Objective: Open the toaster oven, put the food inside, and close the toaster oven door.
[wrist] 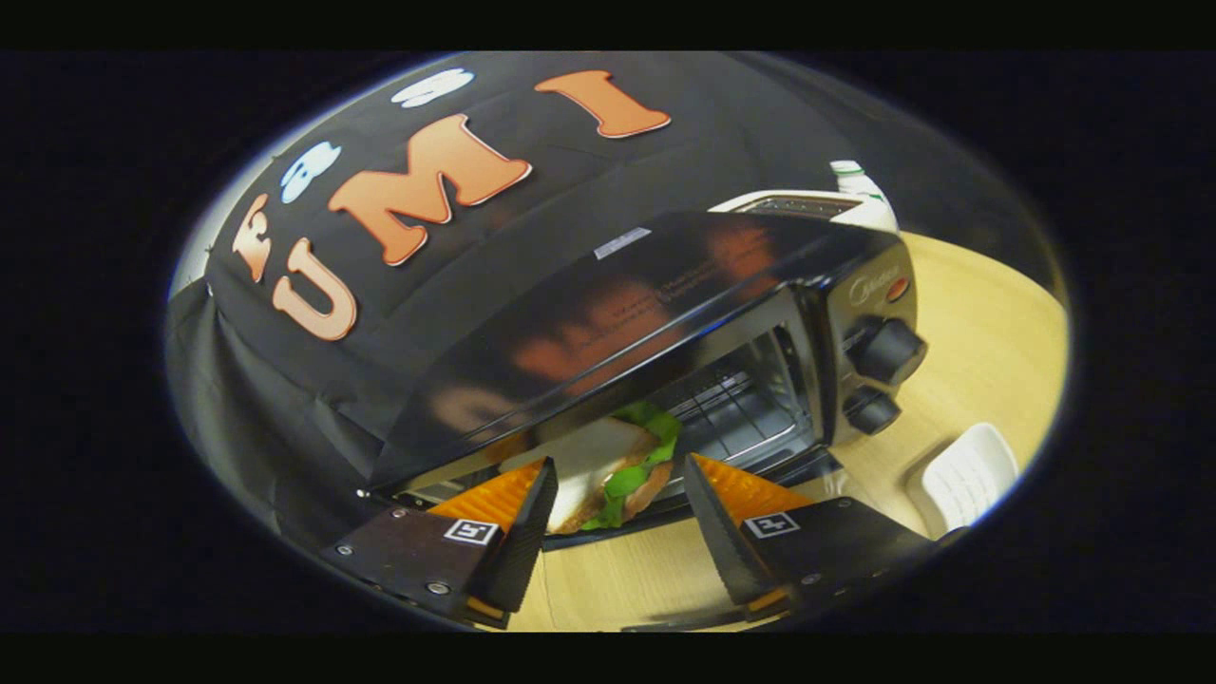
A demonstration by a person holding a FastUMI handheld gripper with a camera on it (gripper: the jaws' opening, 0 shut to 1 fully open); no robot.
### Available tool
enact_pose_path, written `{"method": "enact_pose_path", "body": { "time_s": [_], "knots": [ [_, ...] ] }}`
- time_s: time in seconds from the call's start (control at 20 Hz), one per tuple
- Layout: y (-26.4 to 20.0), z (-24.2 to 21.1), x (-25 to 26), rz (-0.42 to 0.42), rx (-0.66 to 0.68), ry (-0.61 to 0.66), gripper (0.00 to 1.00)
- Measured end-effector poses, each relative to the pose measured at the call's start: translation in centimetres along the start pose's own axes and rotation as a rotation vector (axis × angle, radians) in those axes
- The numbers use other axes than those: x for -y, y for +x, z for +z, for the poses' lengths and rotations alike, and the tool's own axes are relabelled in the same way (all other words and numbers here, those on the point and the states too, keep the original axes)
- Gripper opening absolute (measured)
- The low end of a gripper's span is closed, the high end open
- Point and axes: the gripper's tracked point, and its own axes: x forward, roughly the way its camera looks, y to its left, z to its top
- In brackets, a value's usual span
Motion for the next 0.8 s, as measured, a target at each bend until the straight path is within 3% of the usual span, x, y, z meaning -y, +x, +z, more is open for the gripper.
{"method": "enact_pose_path", "body": {
  "time_s": [0.2,0.6,0.8],
  "knots": [
    [-3.4,-1.6,1.3,0.001,-0.067,-0.131,0.85],
    [-8.5,-9.2,3.7,0.037,-0.301,-0.395,0.87],
    [-10.1,-11.9,4.4,0.055,-0.386,-0.424,0.85]
  ]
}}
